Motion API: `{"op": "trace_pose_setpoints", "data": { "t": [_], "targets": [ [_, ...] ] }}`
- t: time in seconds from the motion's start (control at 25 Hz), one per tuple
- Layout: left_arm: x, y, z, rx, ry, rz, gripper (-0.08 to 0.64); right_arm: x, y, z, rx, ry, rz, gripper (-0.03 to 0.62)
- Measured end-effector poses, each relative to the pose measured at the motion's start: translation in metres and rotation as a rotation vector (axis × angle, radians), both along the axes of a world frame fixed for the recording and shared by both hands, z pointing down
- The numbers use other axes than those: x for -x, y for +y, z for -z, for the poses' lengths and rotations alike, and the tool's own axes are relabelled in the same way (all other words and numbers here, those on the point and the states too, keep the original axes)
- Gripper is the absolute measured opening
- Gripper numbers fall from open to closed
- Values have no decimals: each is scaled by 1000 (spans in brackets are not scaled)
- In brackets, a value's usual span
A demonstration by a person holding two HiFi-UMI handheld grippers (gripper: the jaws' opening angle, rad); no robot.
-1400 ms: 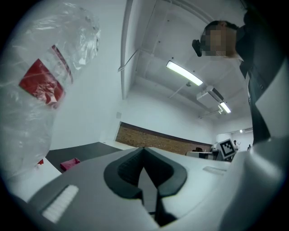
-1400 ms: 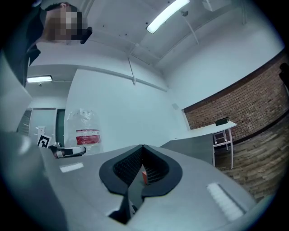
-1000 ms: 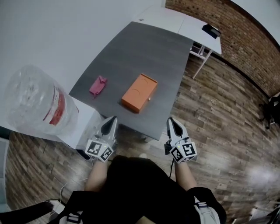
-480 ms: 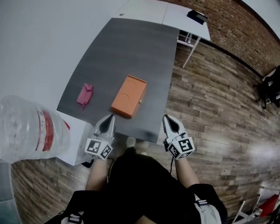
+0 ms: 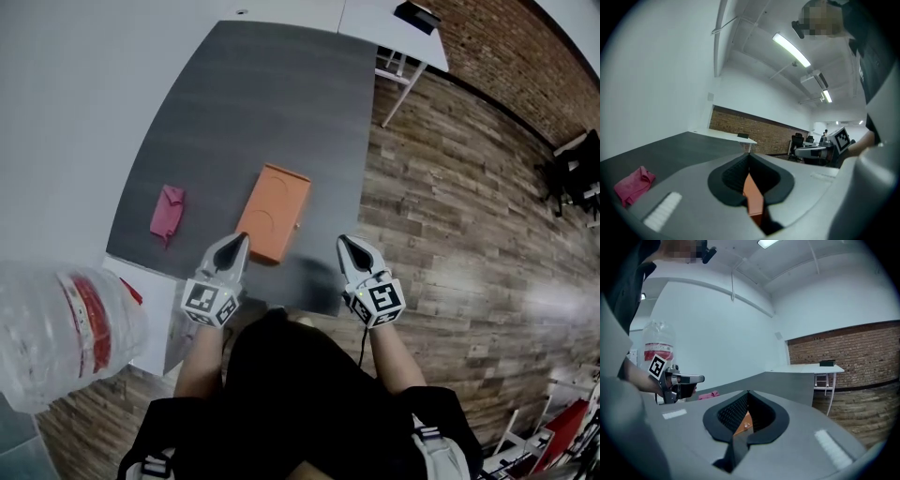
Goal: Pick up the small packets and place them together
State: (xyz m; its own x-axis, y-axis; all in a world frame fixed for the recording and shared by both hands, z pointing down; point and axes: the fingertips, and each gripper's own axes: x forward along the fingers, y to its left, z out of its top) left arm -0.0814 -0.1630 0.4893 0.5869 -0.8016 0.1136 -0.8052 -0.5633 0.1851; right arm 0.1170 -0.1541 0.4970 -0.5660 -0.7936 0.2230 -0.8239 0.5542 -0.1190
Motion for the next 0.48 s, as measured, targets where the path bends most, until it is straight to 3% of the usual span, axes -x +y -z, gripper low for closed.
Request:
{"op": "trace_pose_setpoints", "data": {
  "t": [0.32,0.48],
  "targets": [
    [-9,-5,-30,89,-28,-48,0,33,-6,-56,143,98,111,8],
    [-7,-4,-45,125,-20,-56,0,47,-9,-80,179,156,156,43]
  ]
}}
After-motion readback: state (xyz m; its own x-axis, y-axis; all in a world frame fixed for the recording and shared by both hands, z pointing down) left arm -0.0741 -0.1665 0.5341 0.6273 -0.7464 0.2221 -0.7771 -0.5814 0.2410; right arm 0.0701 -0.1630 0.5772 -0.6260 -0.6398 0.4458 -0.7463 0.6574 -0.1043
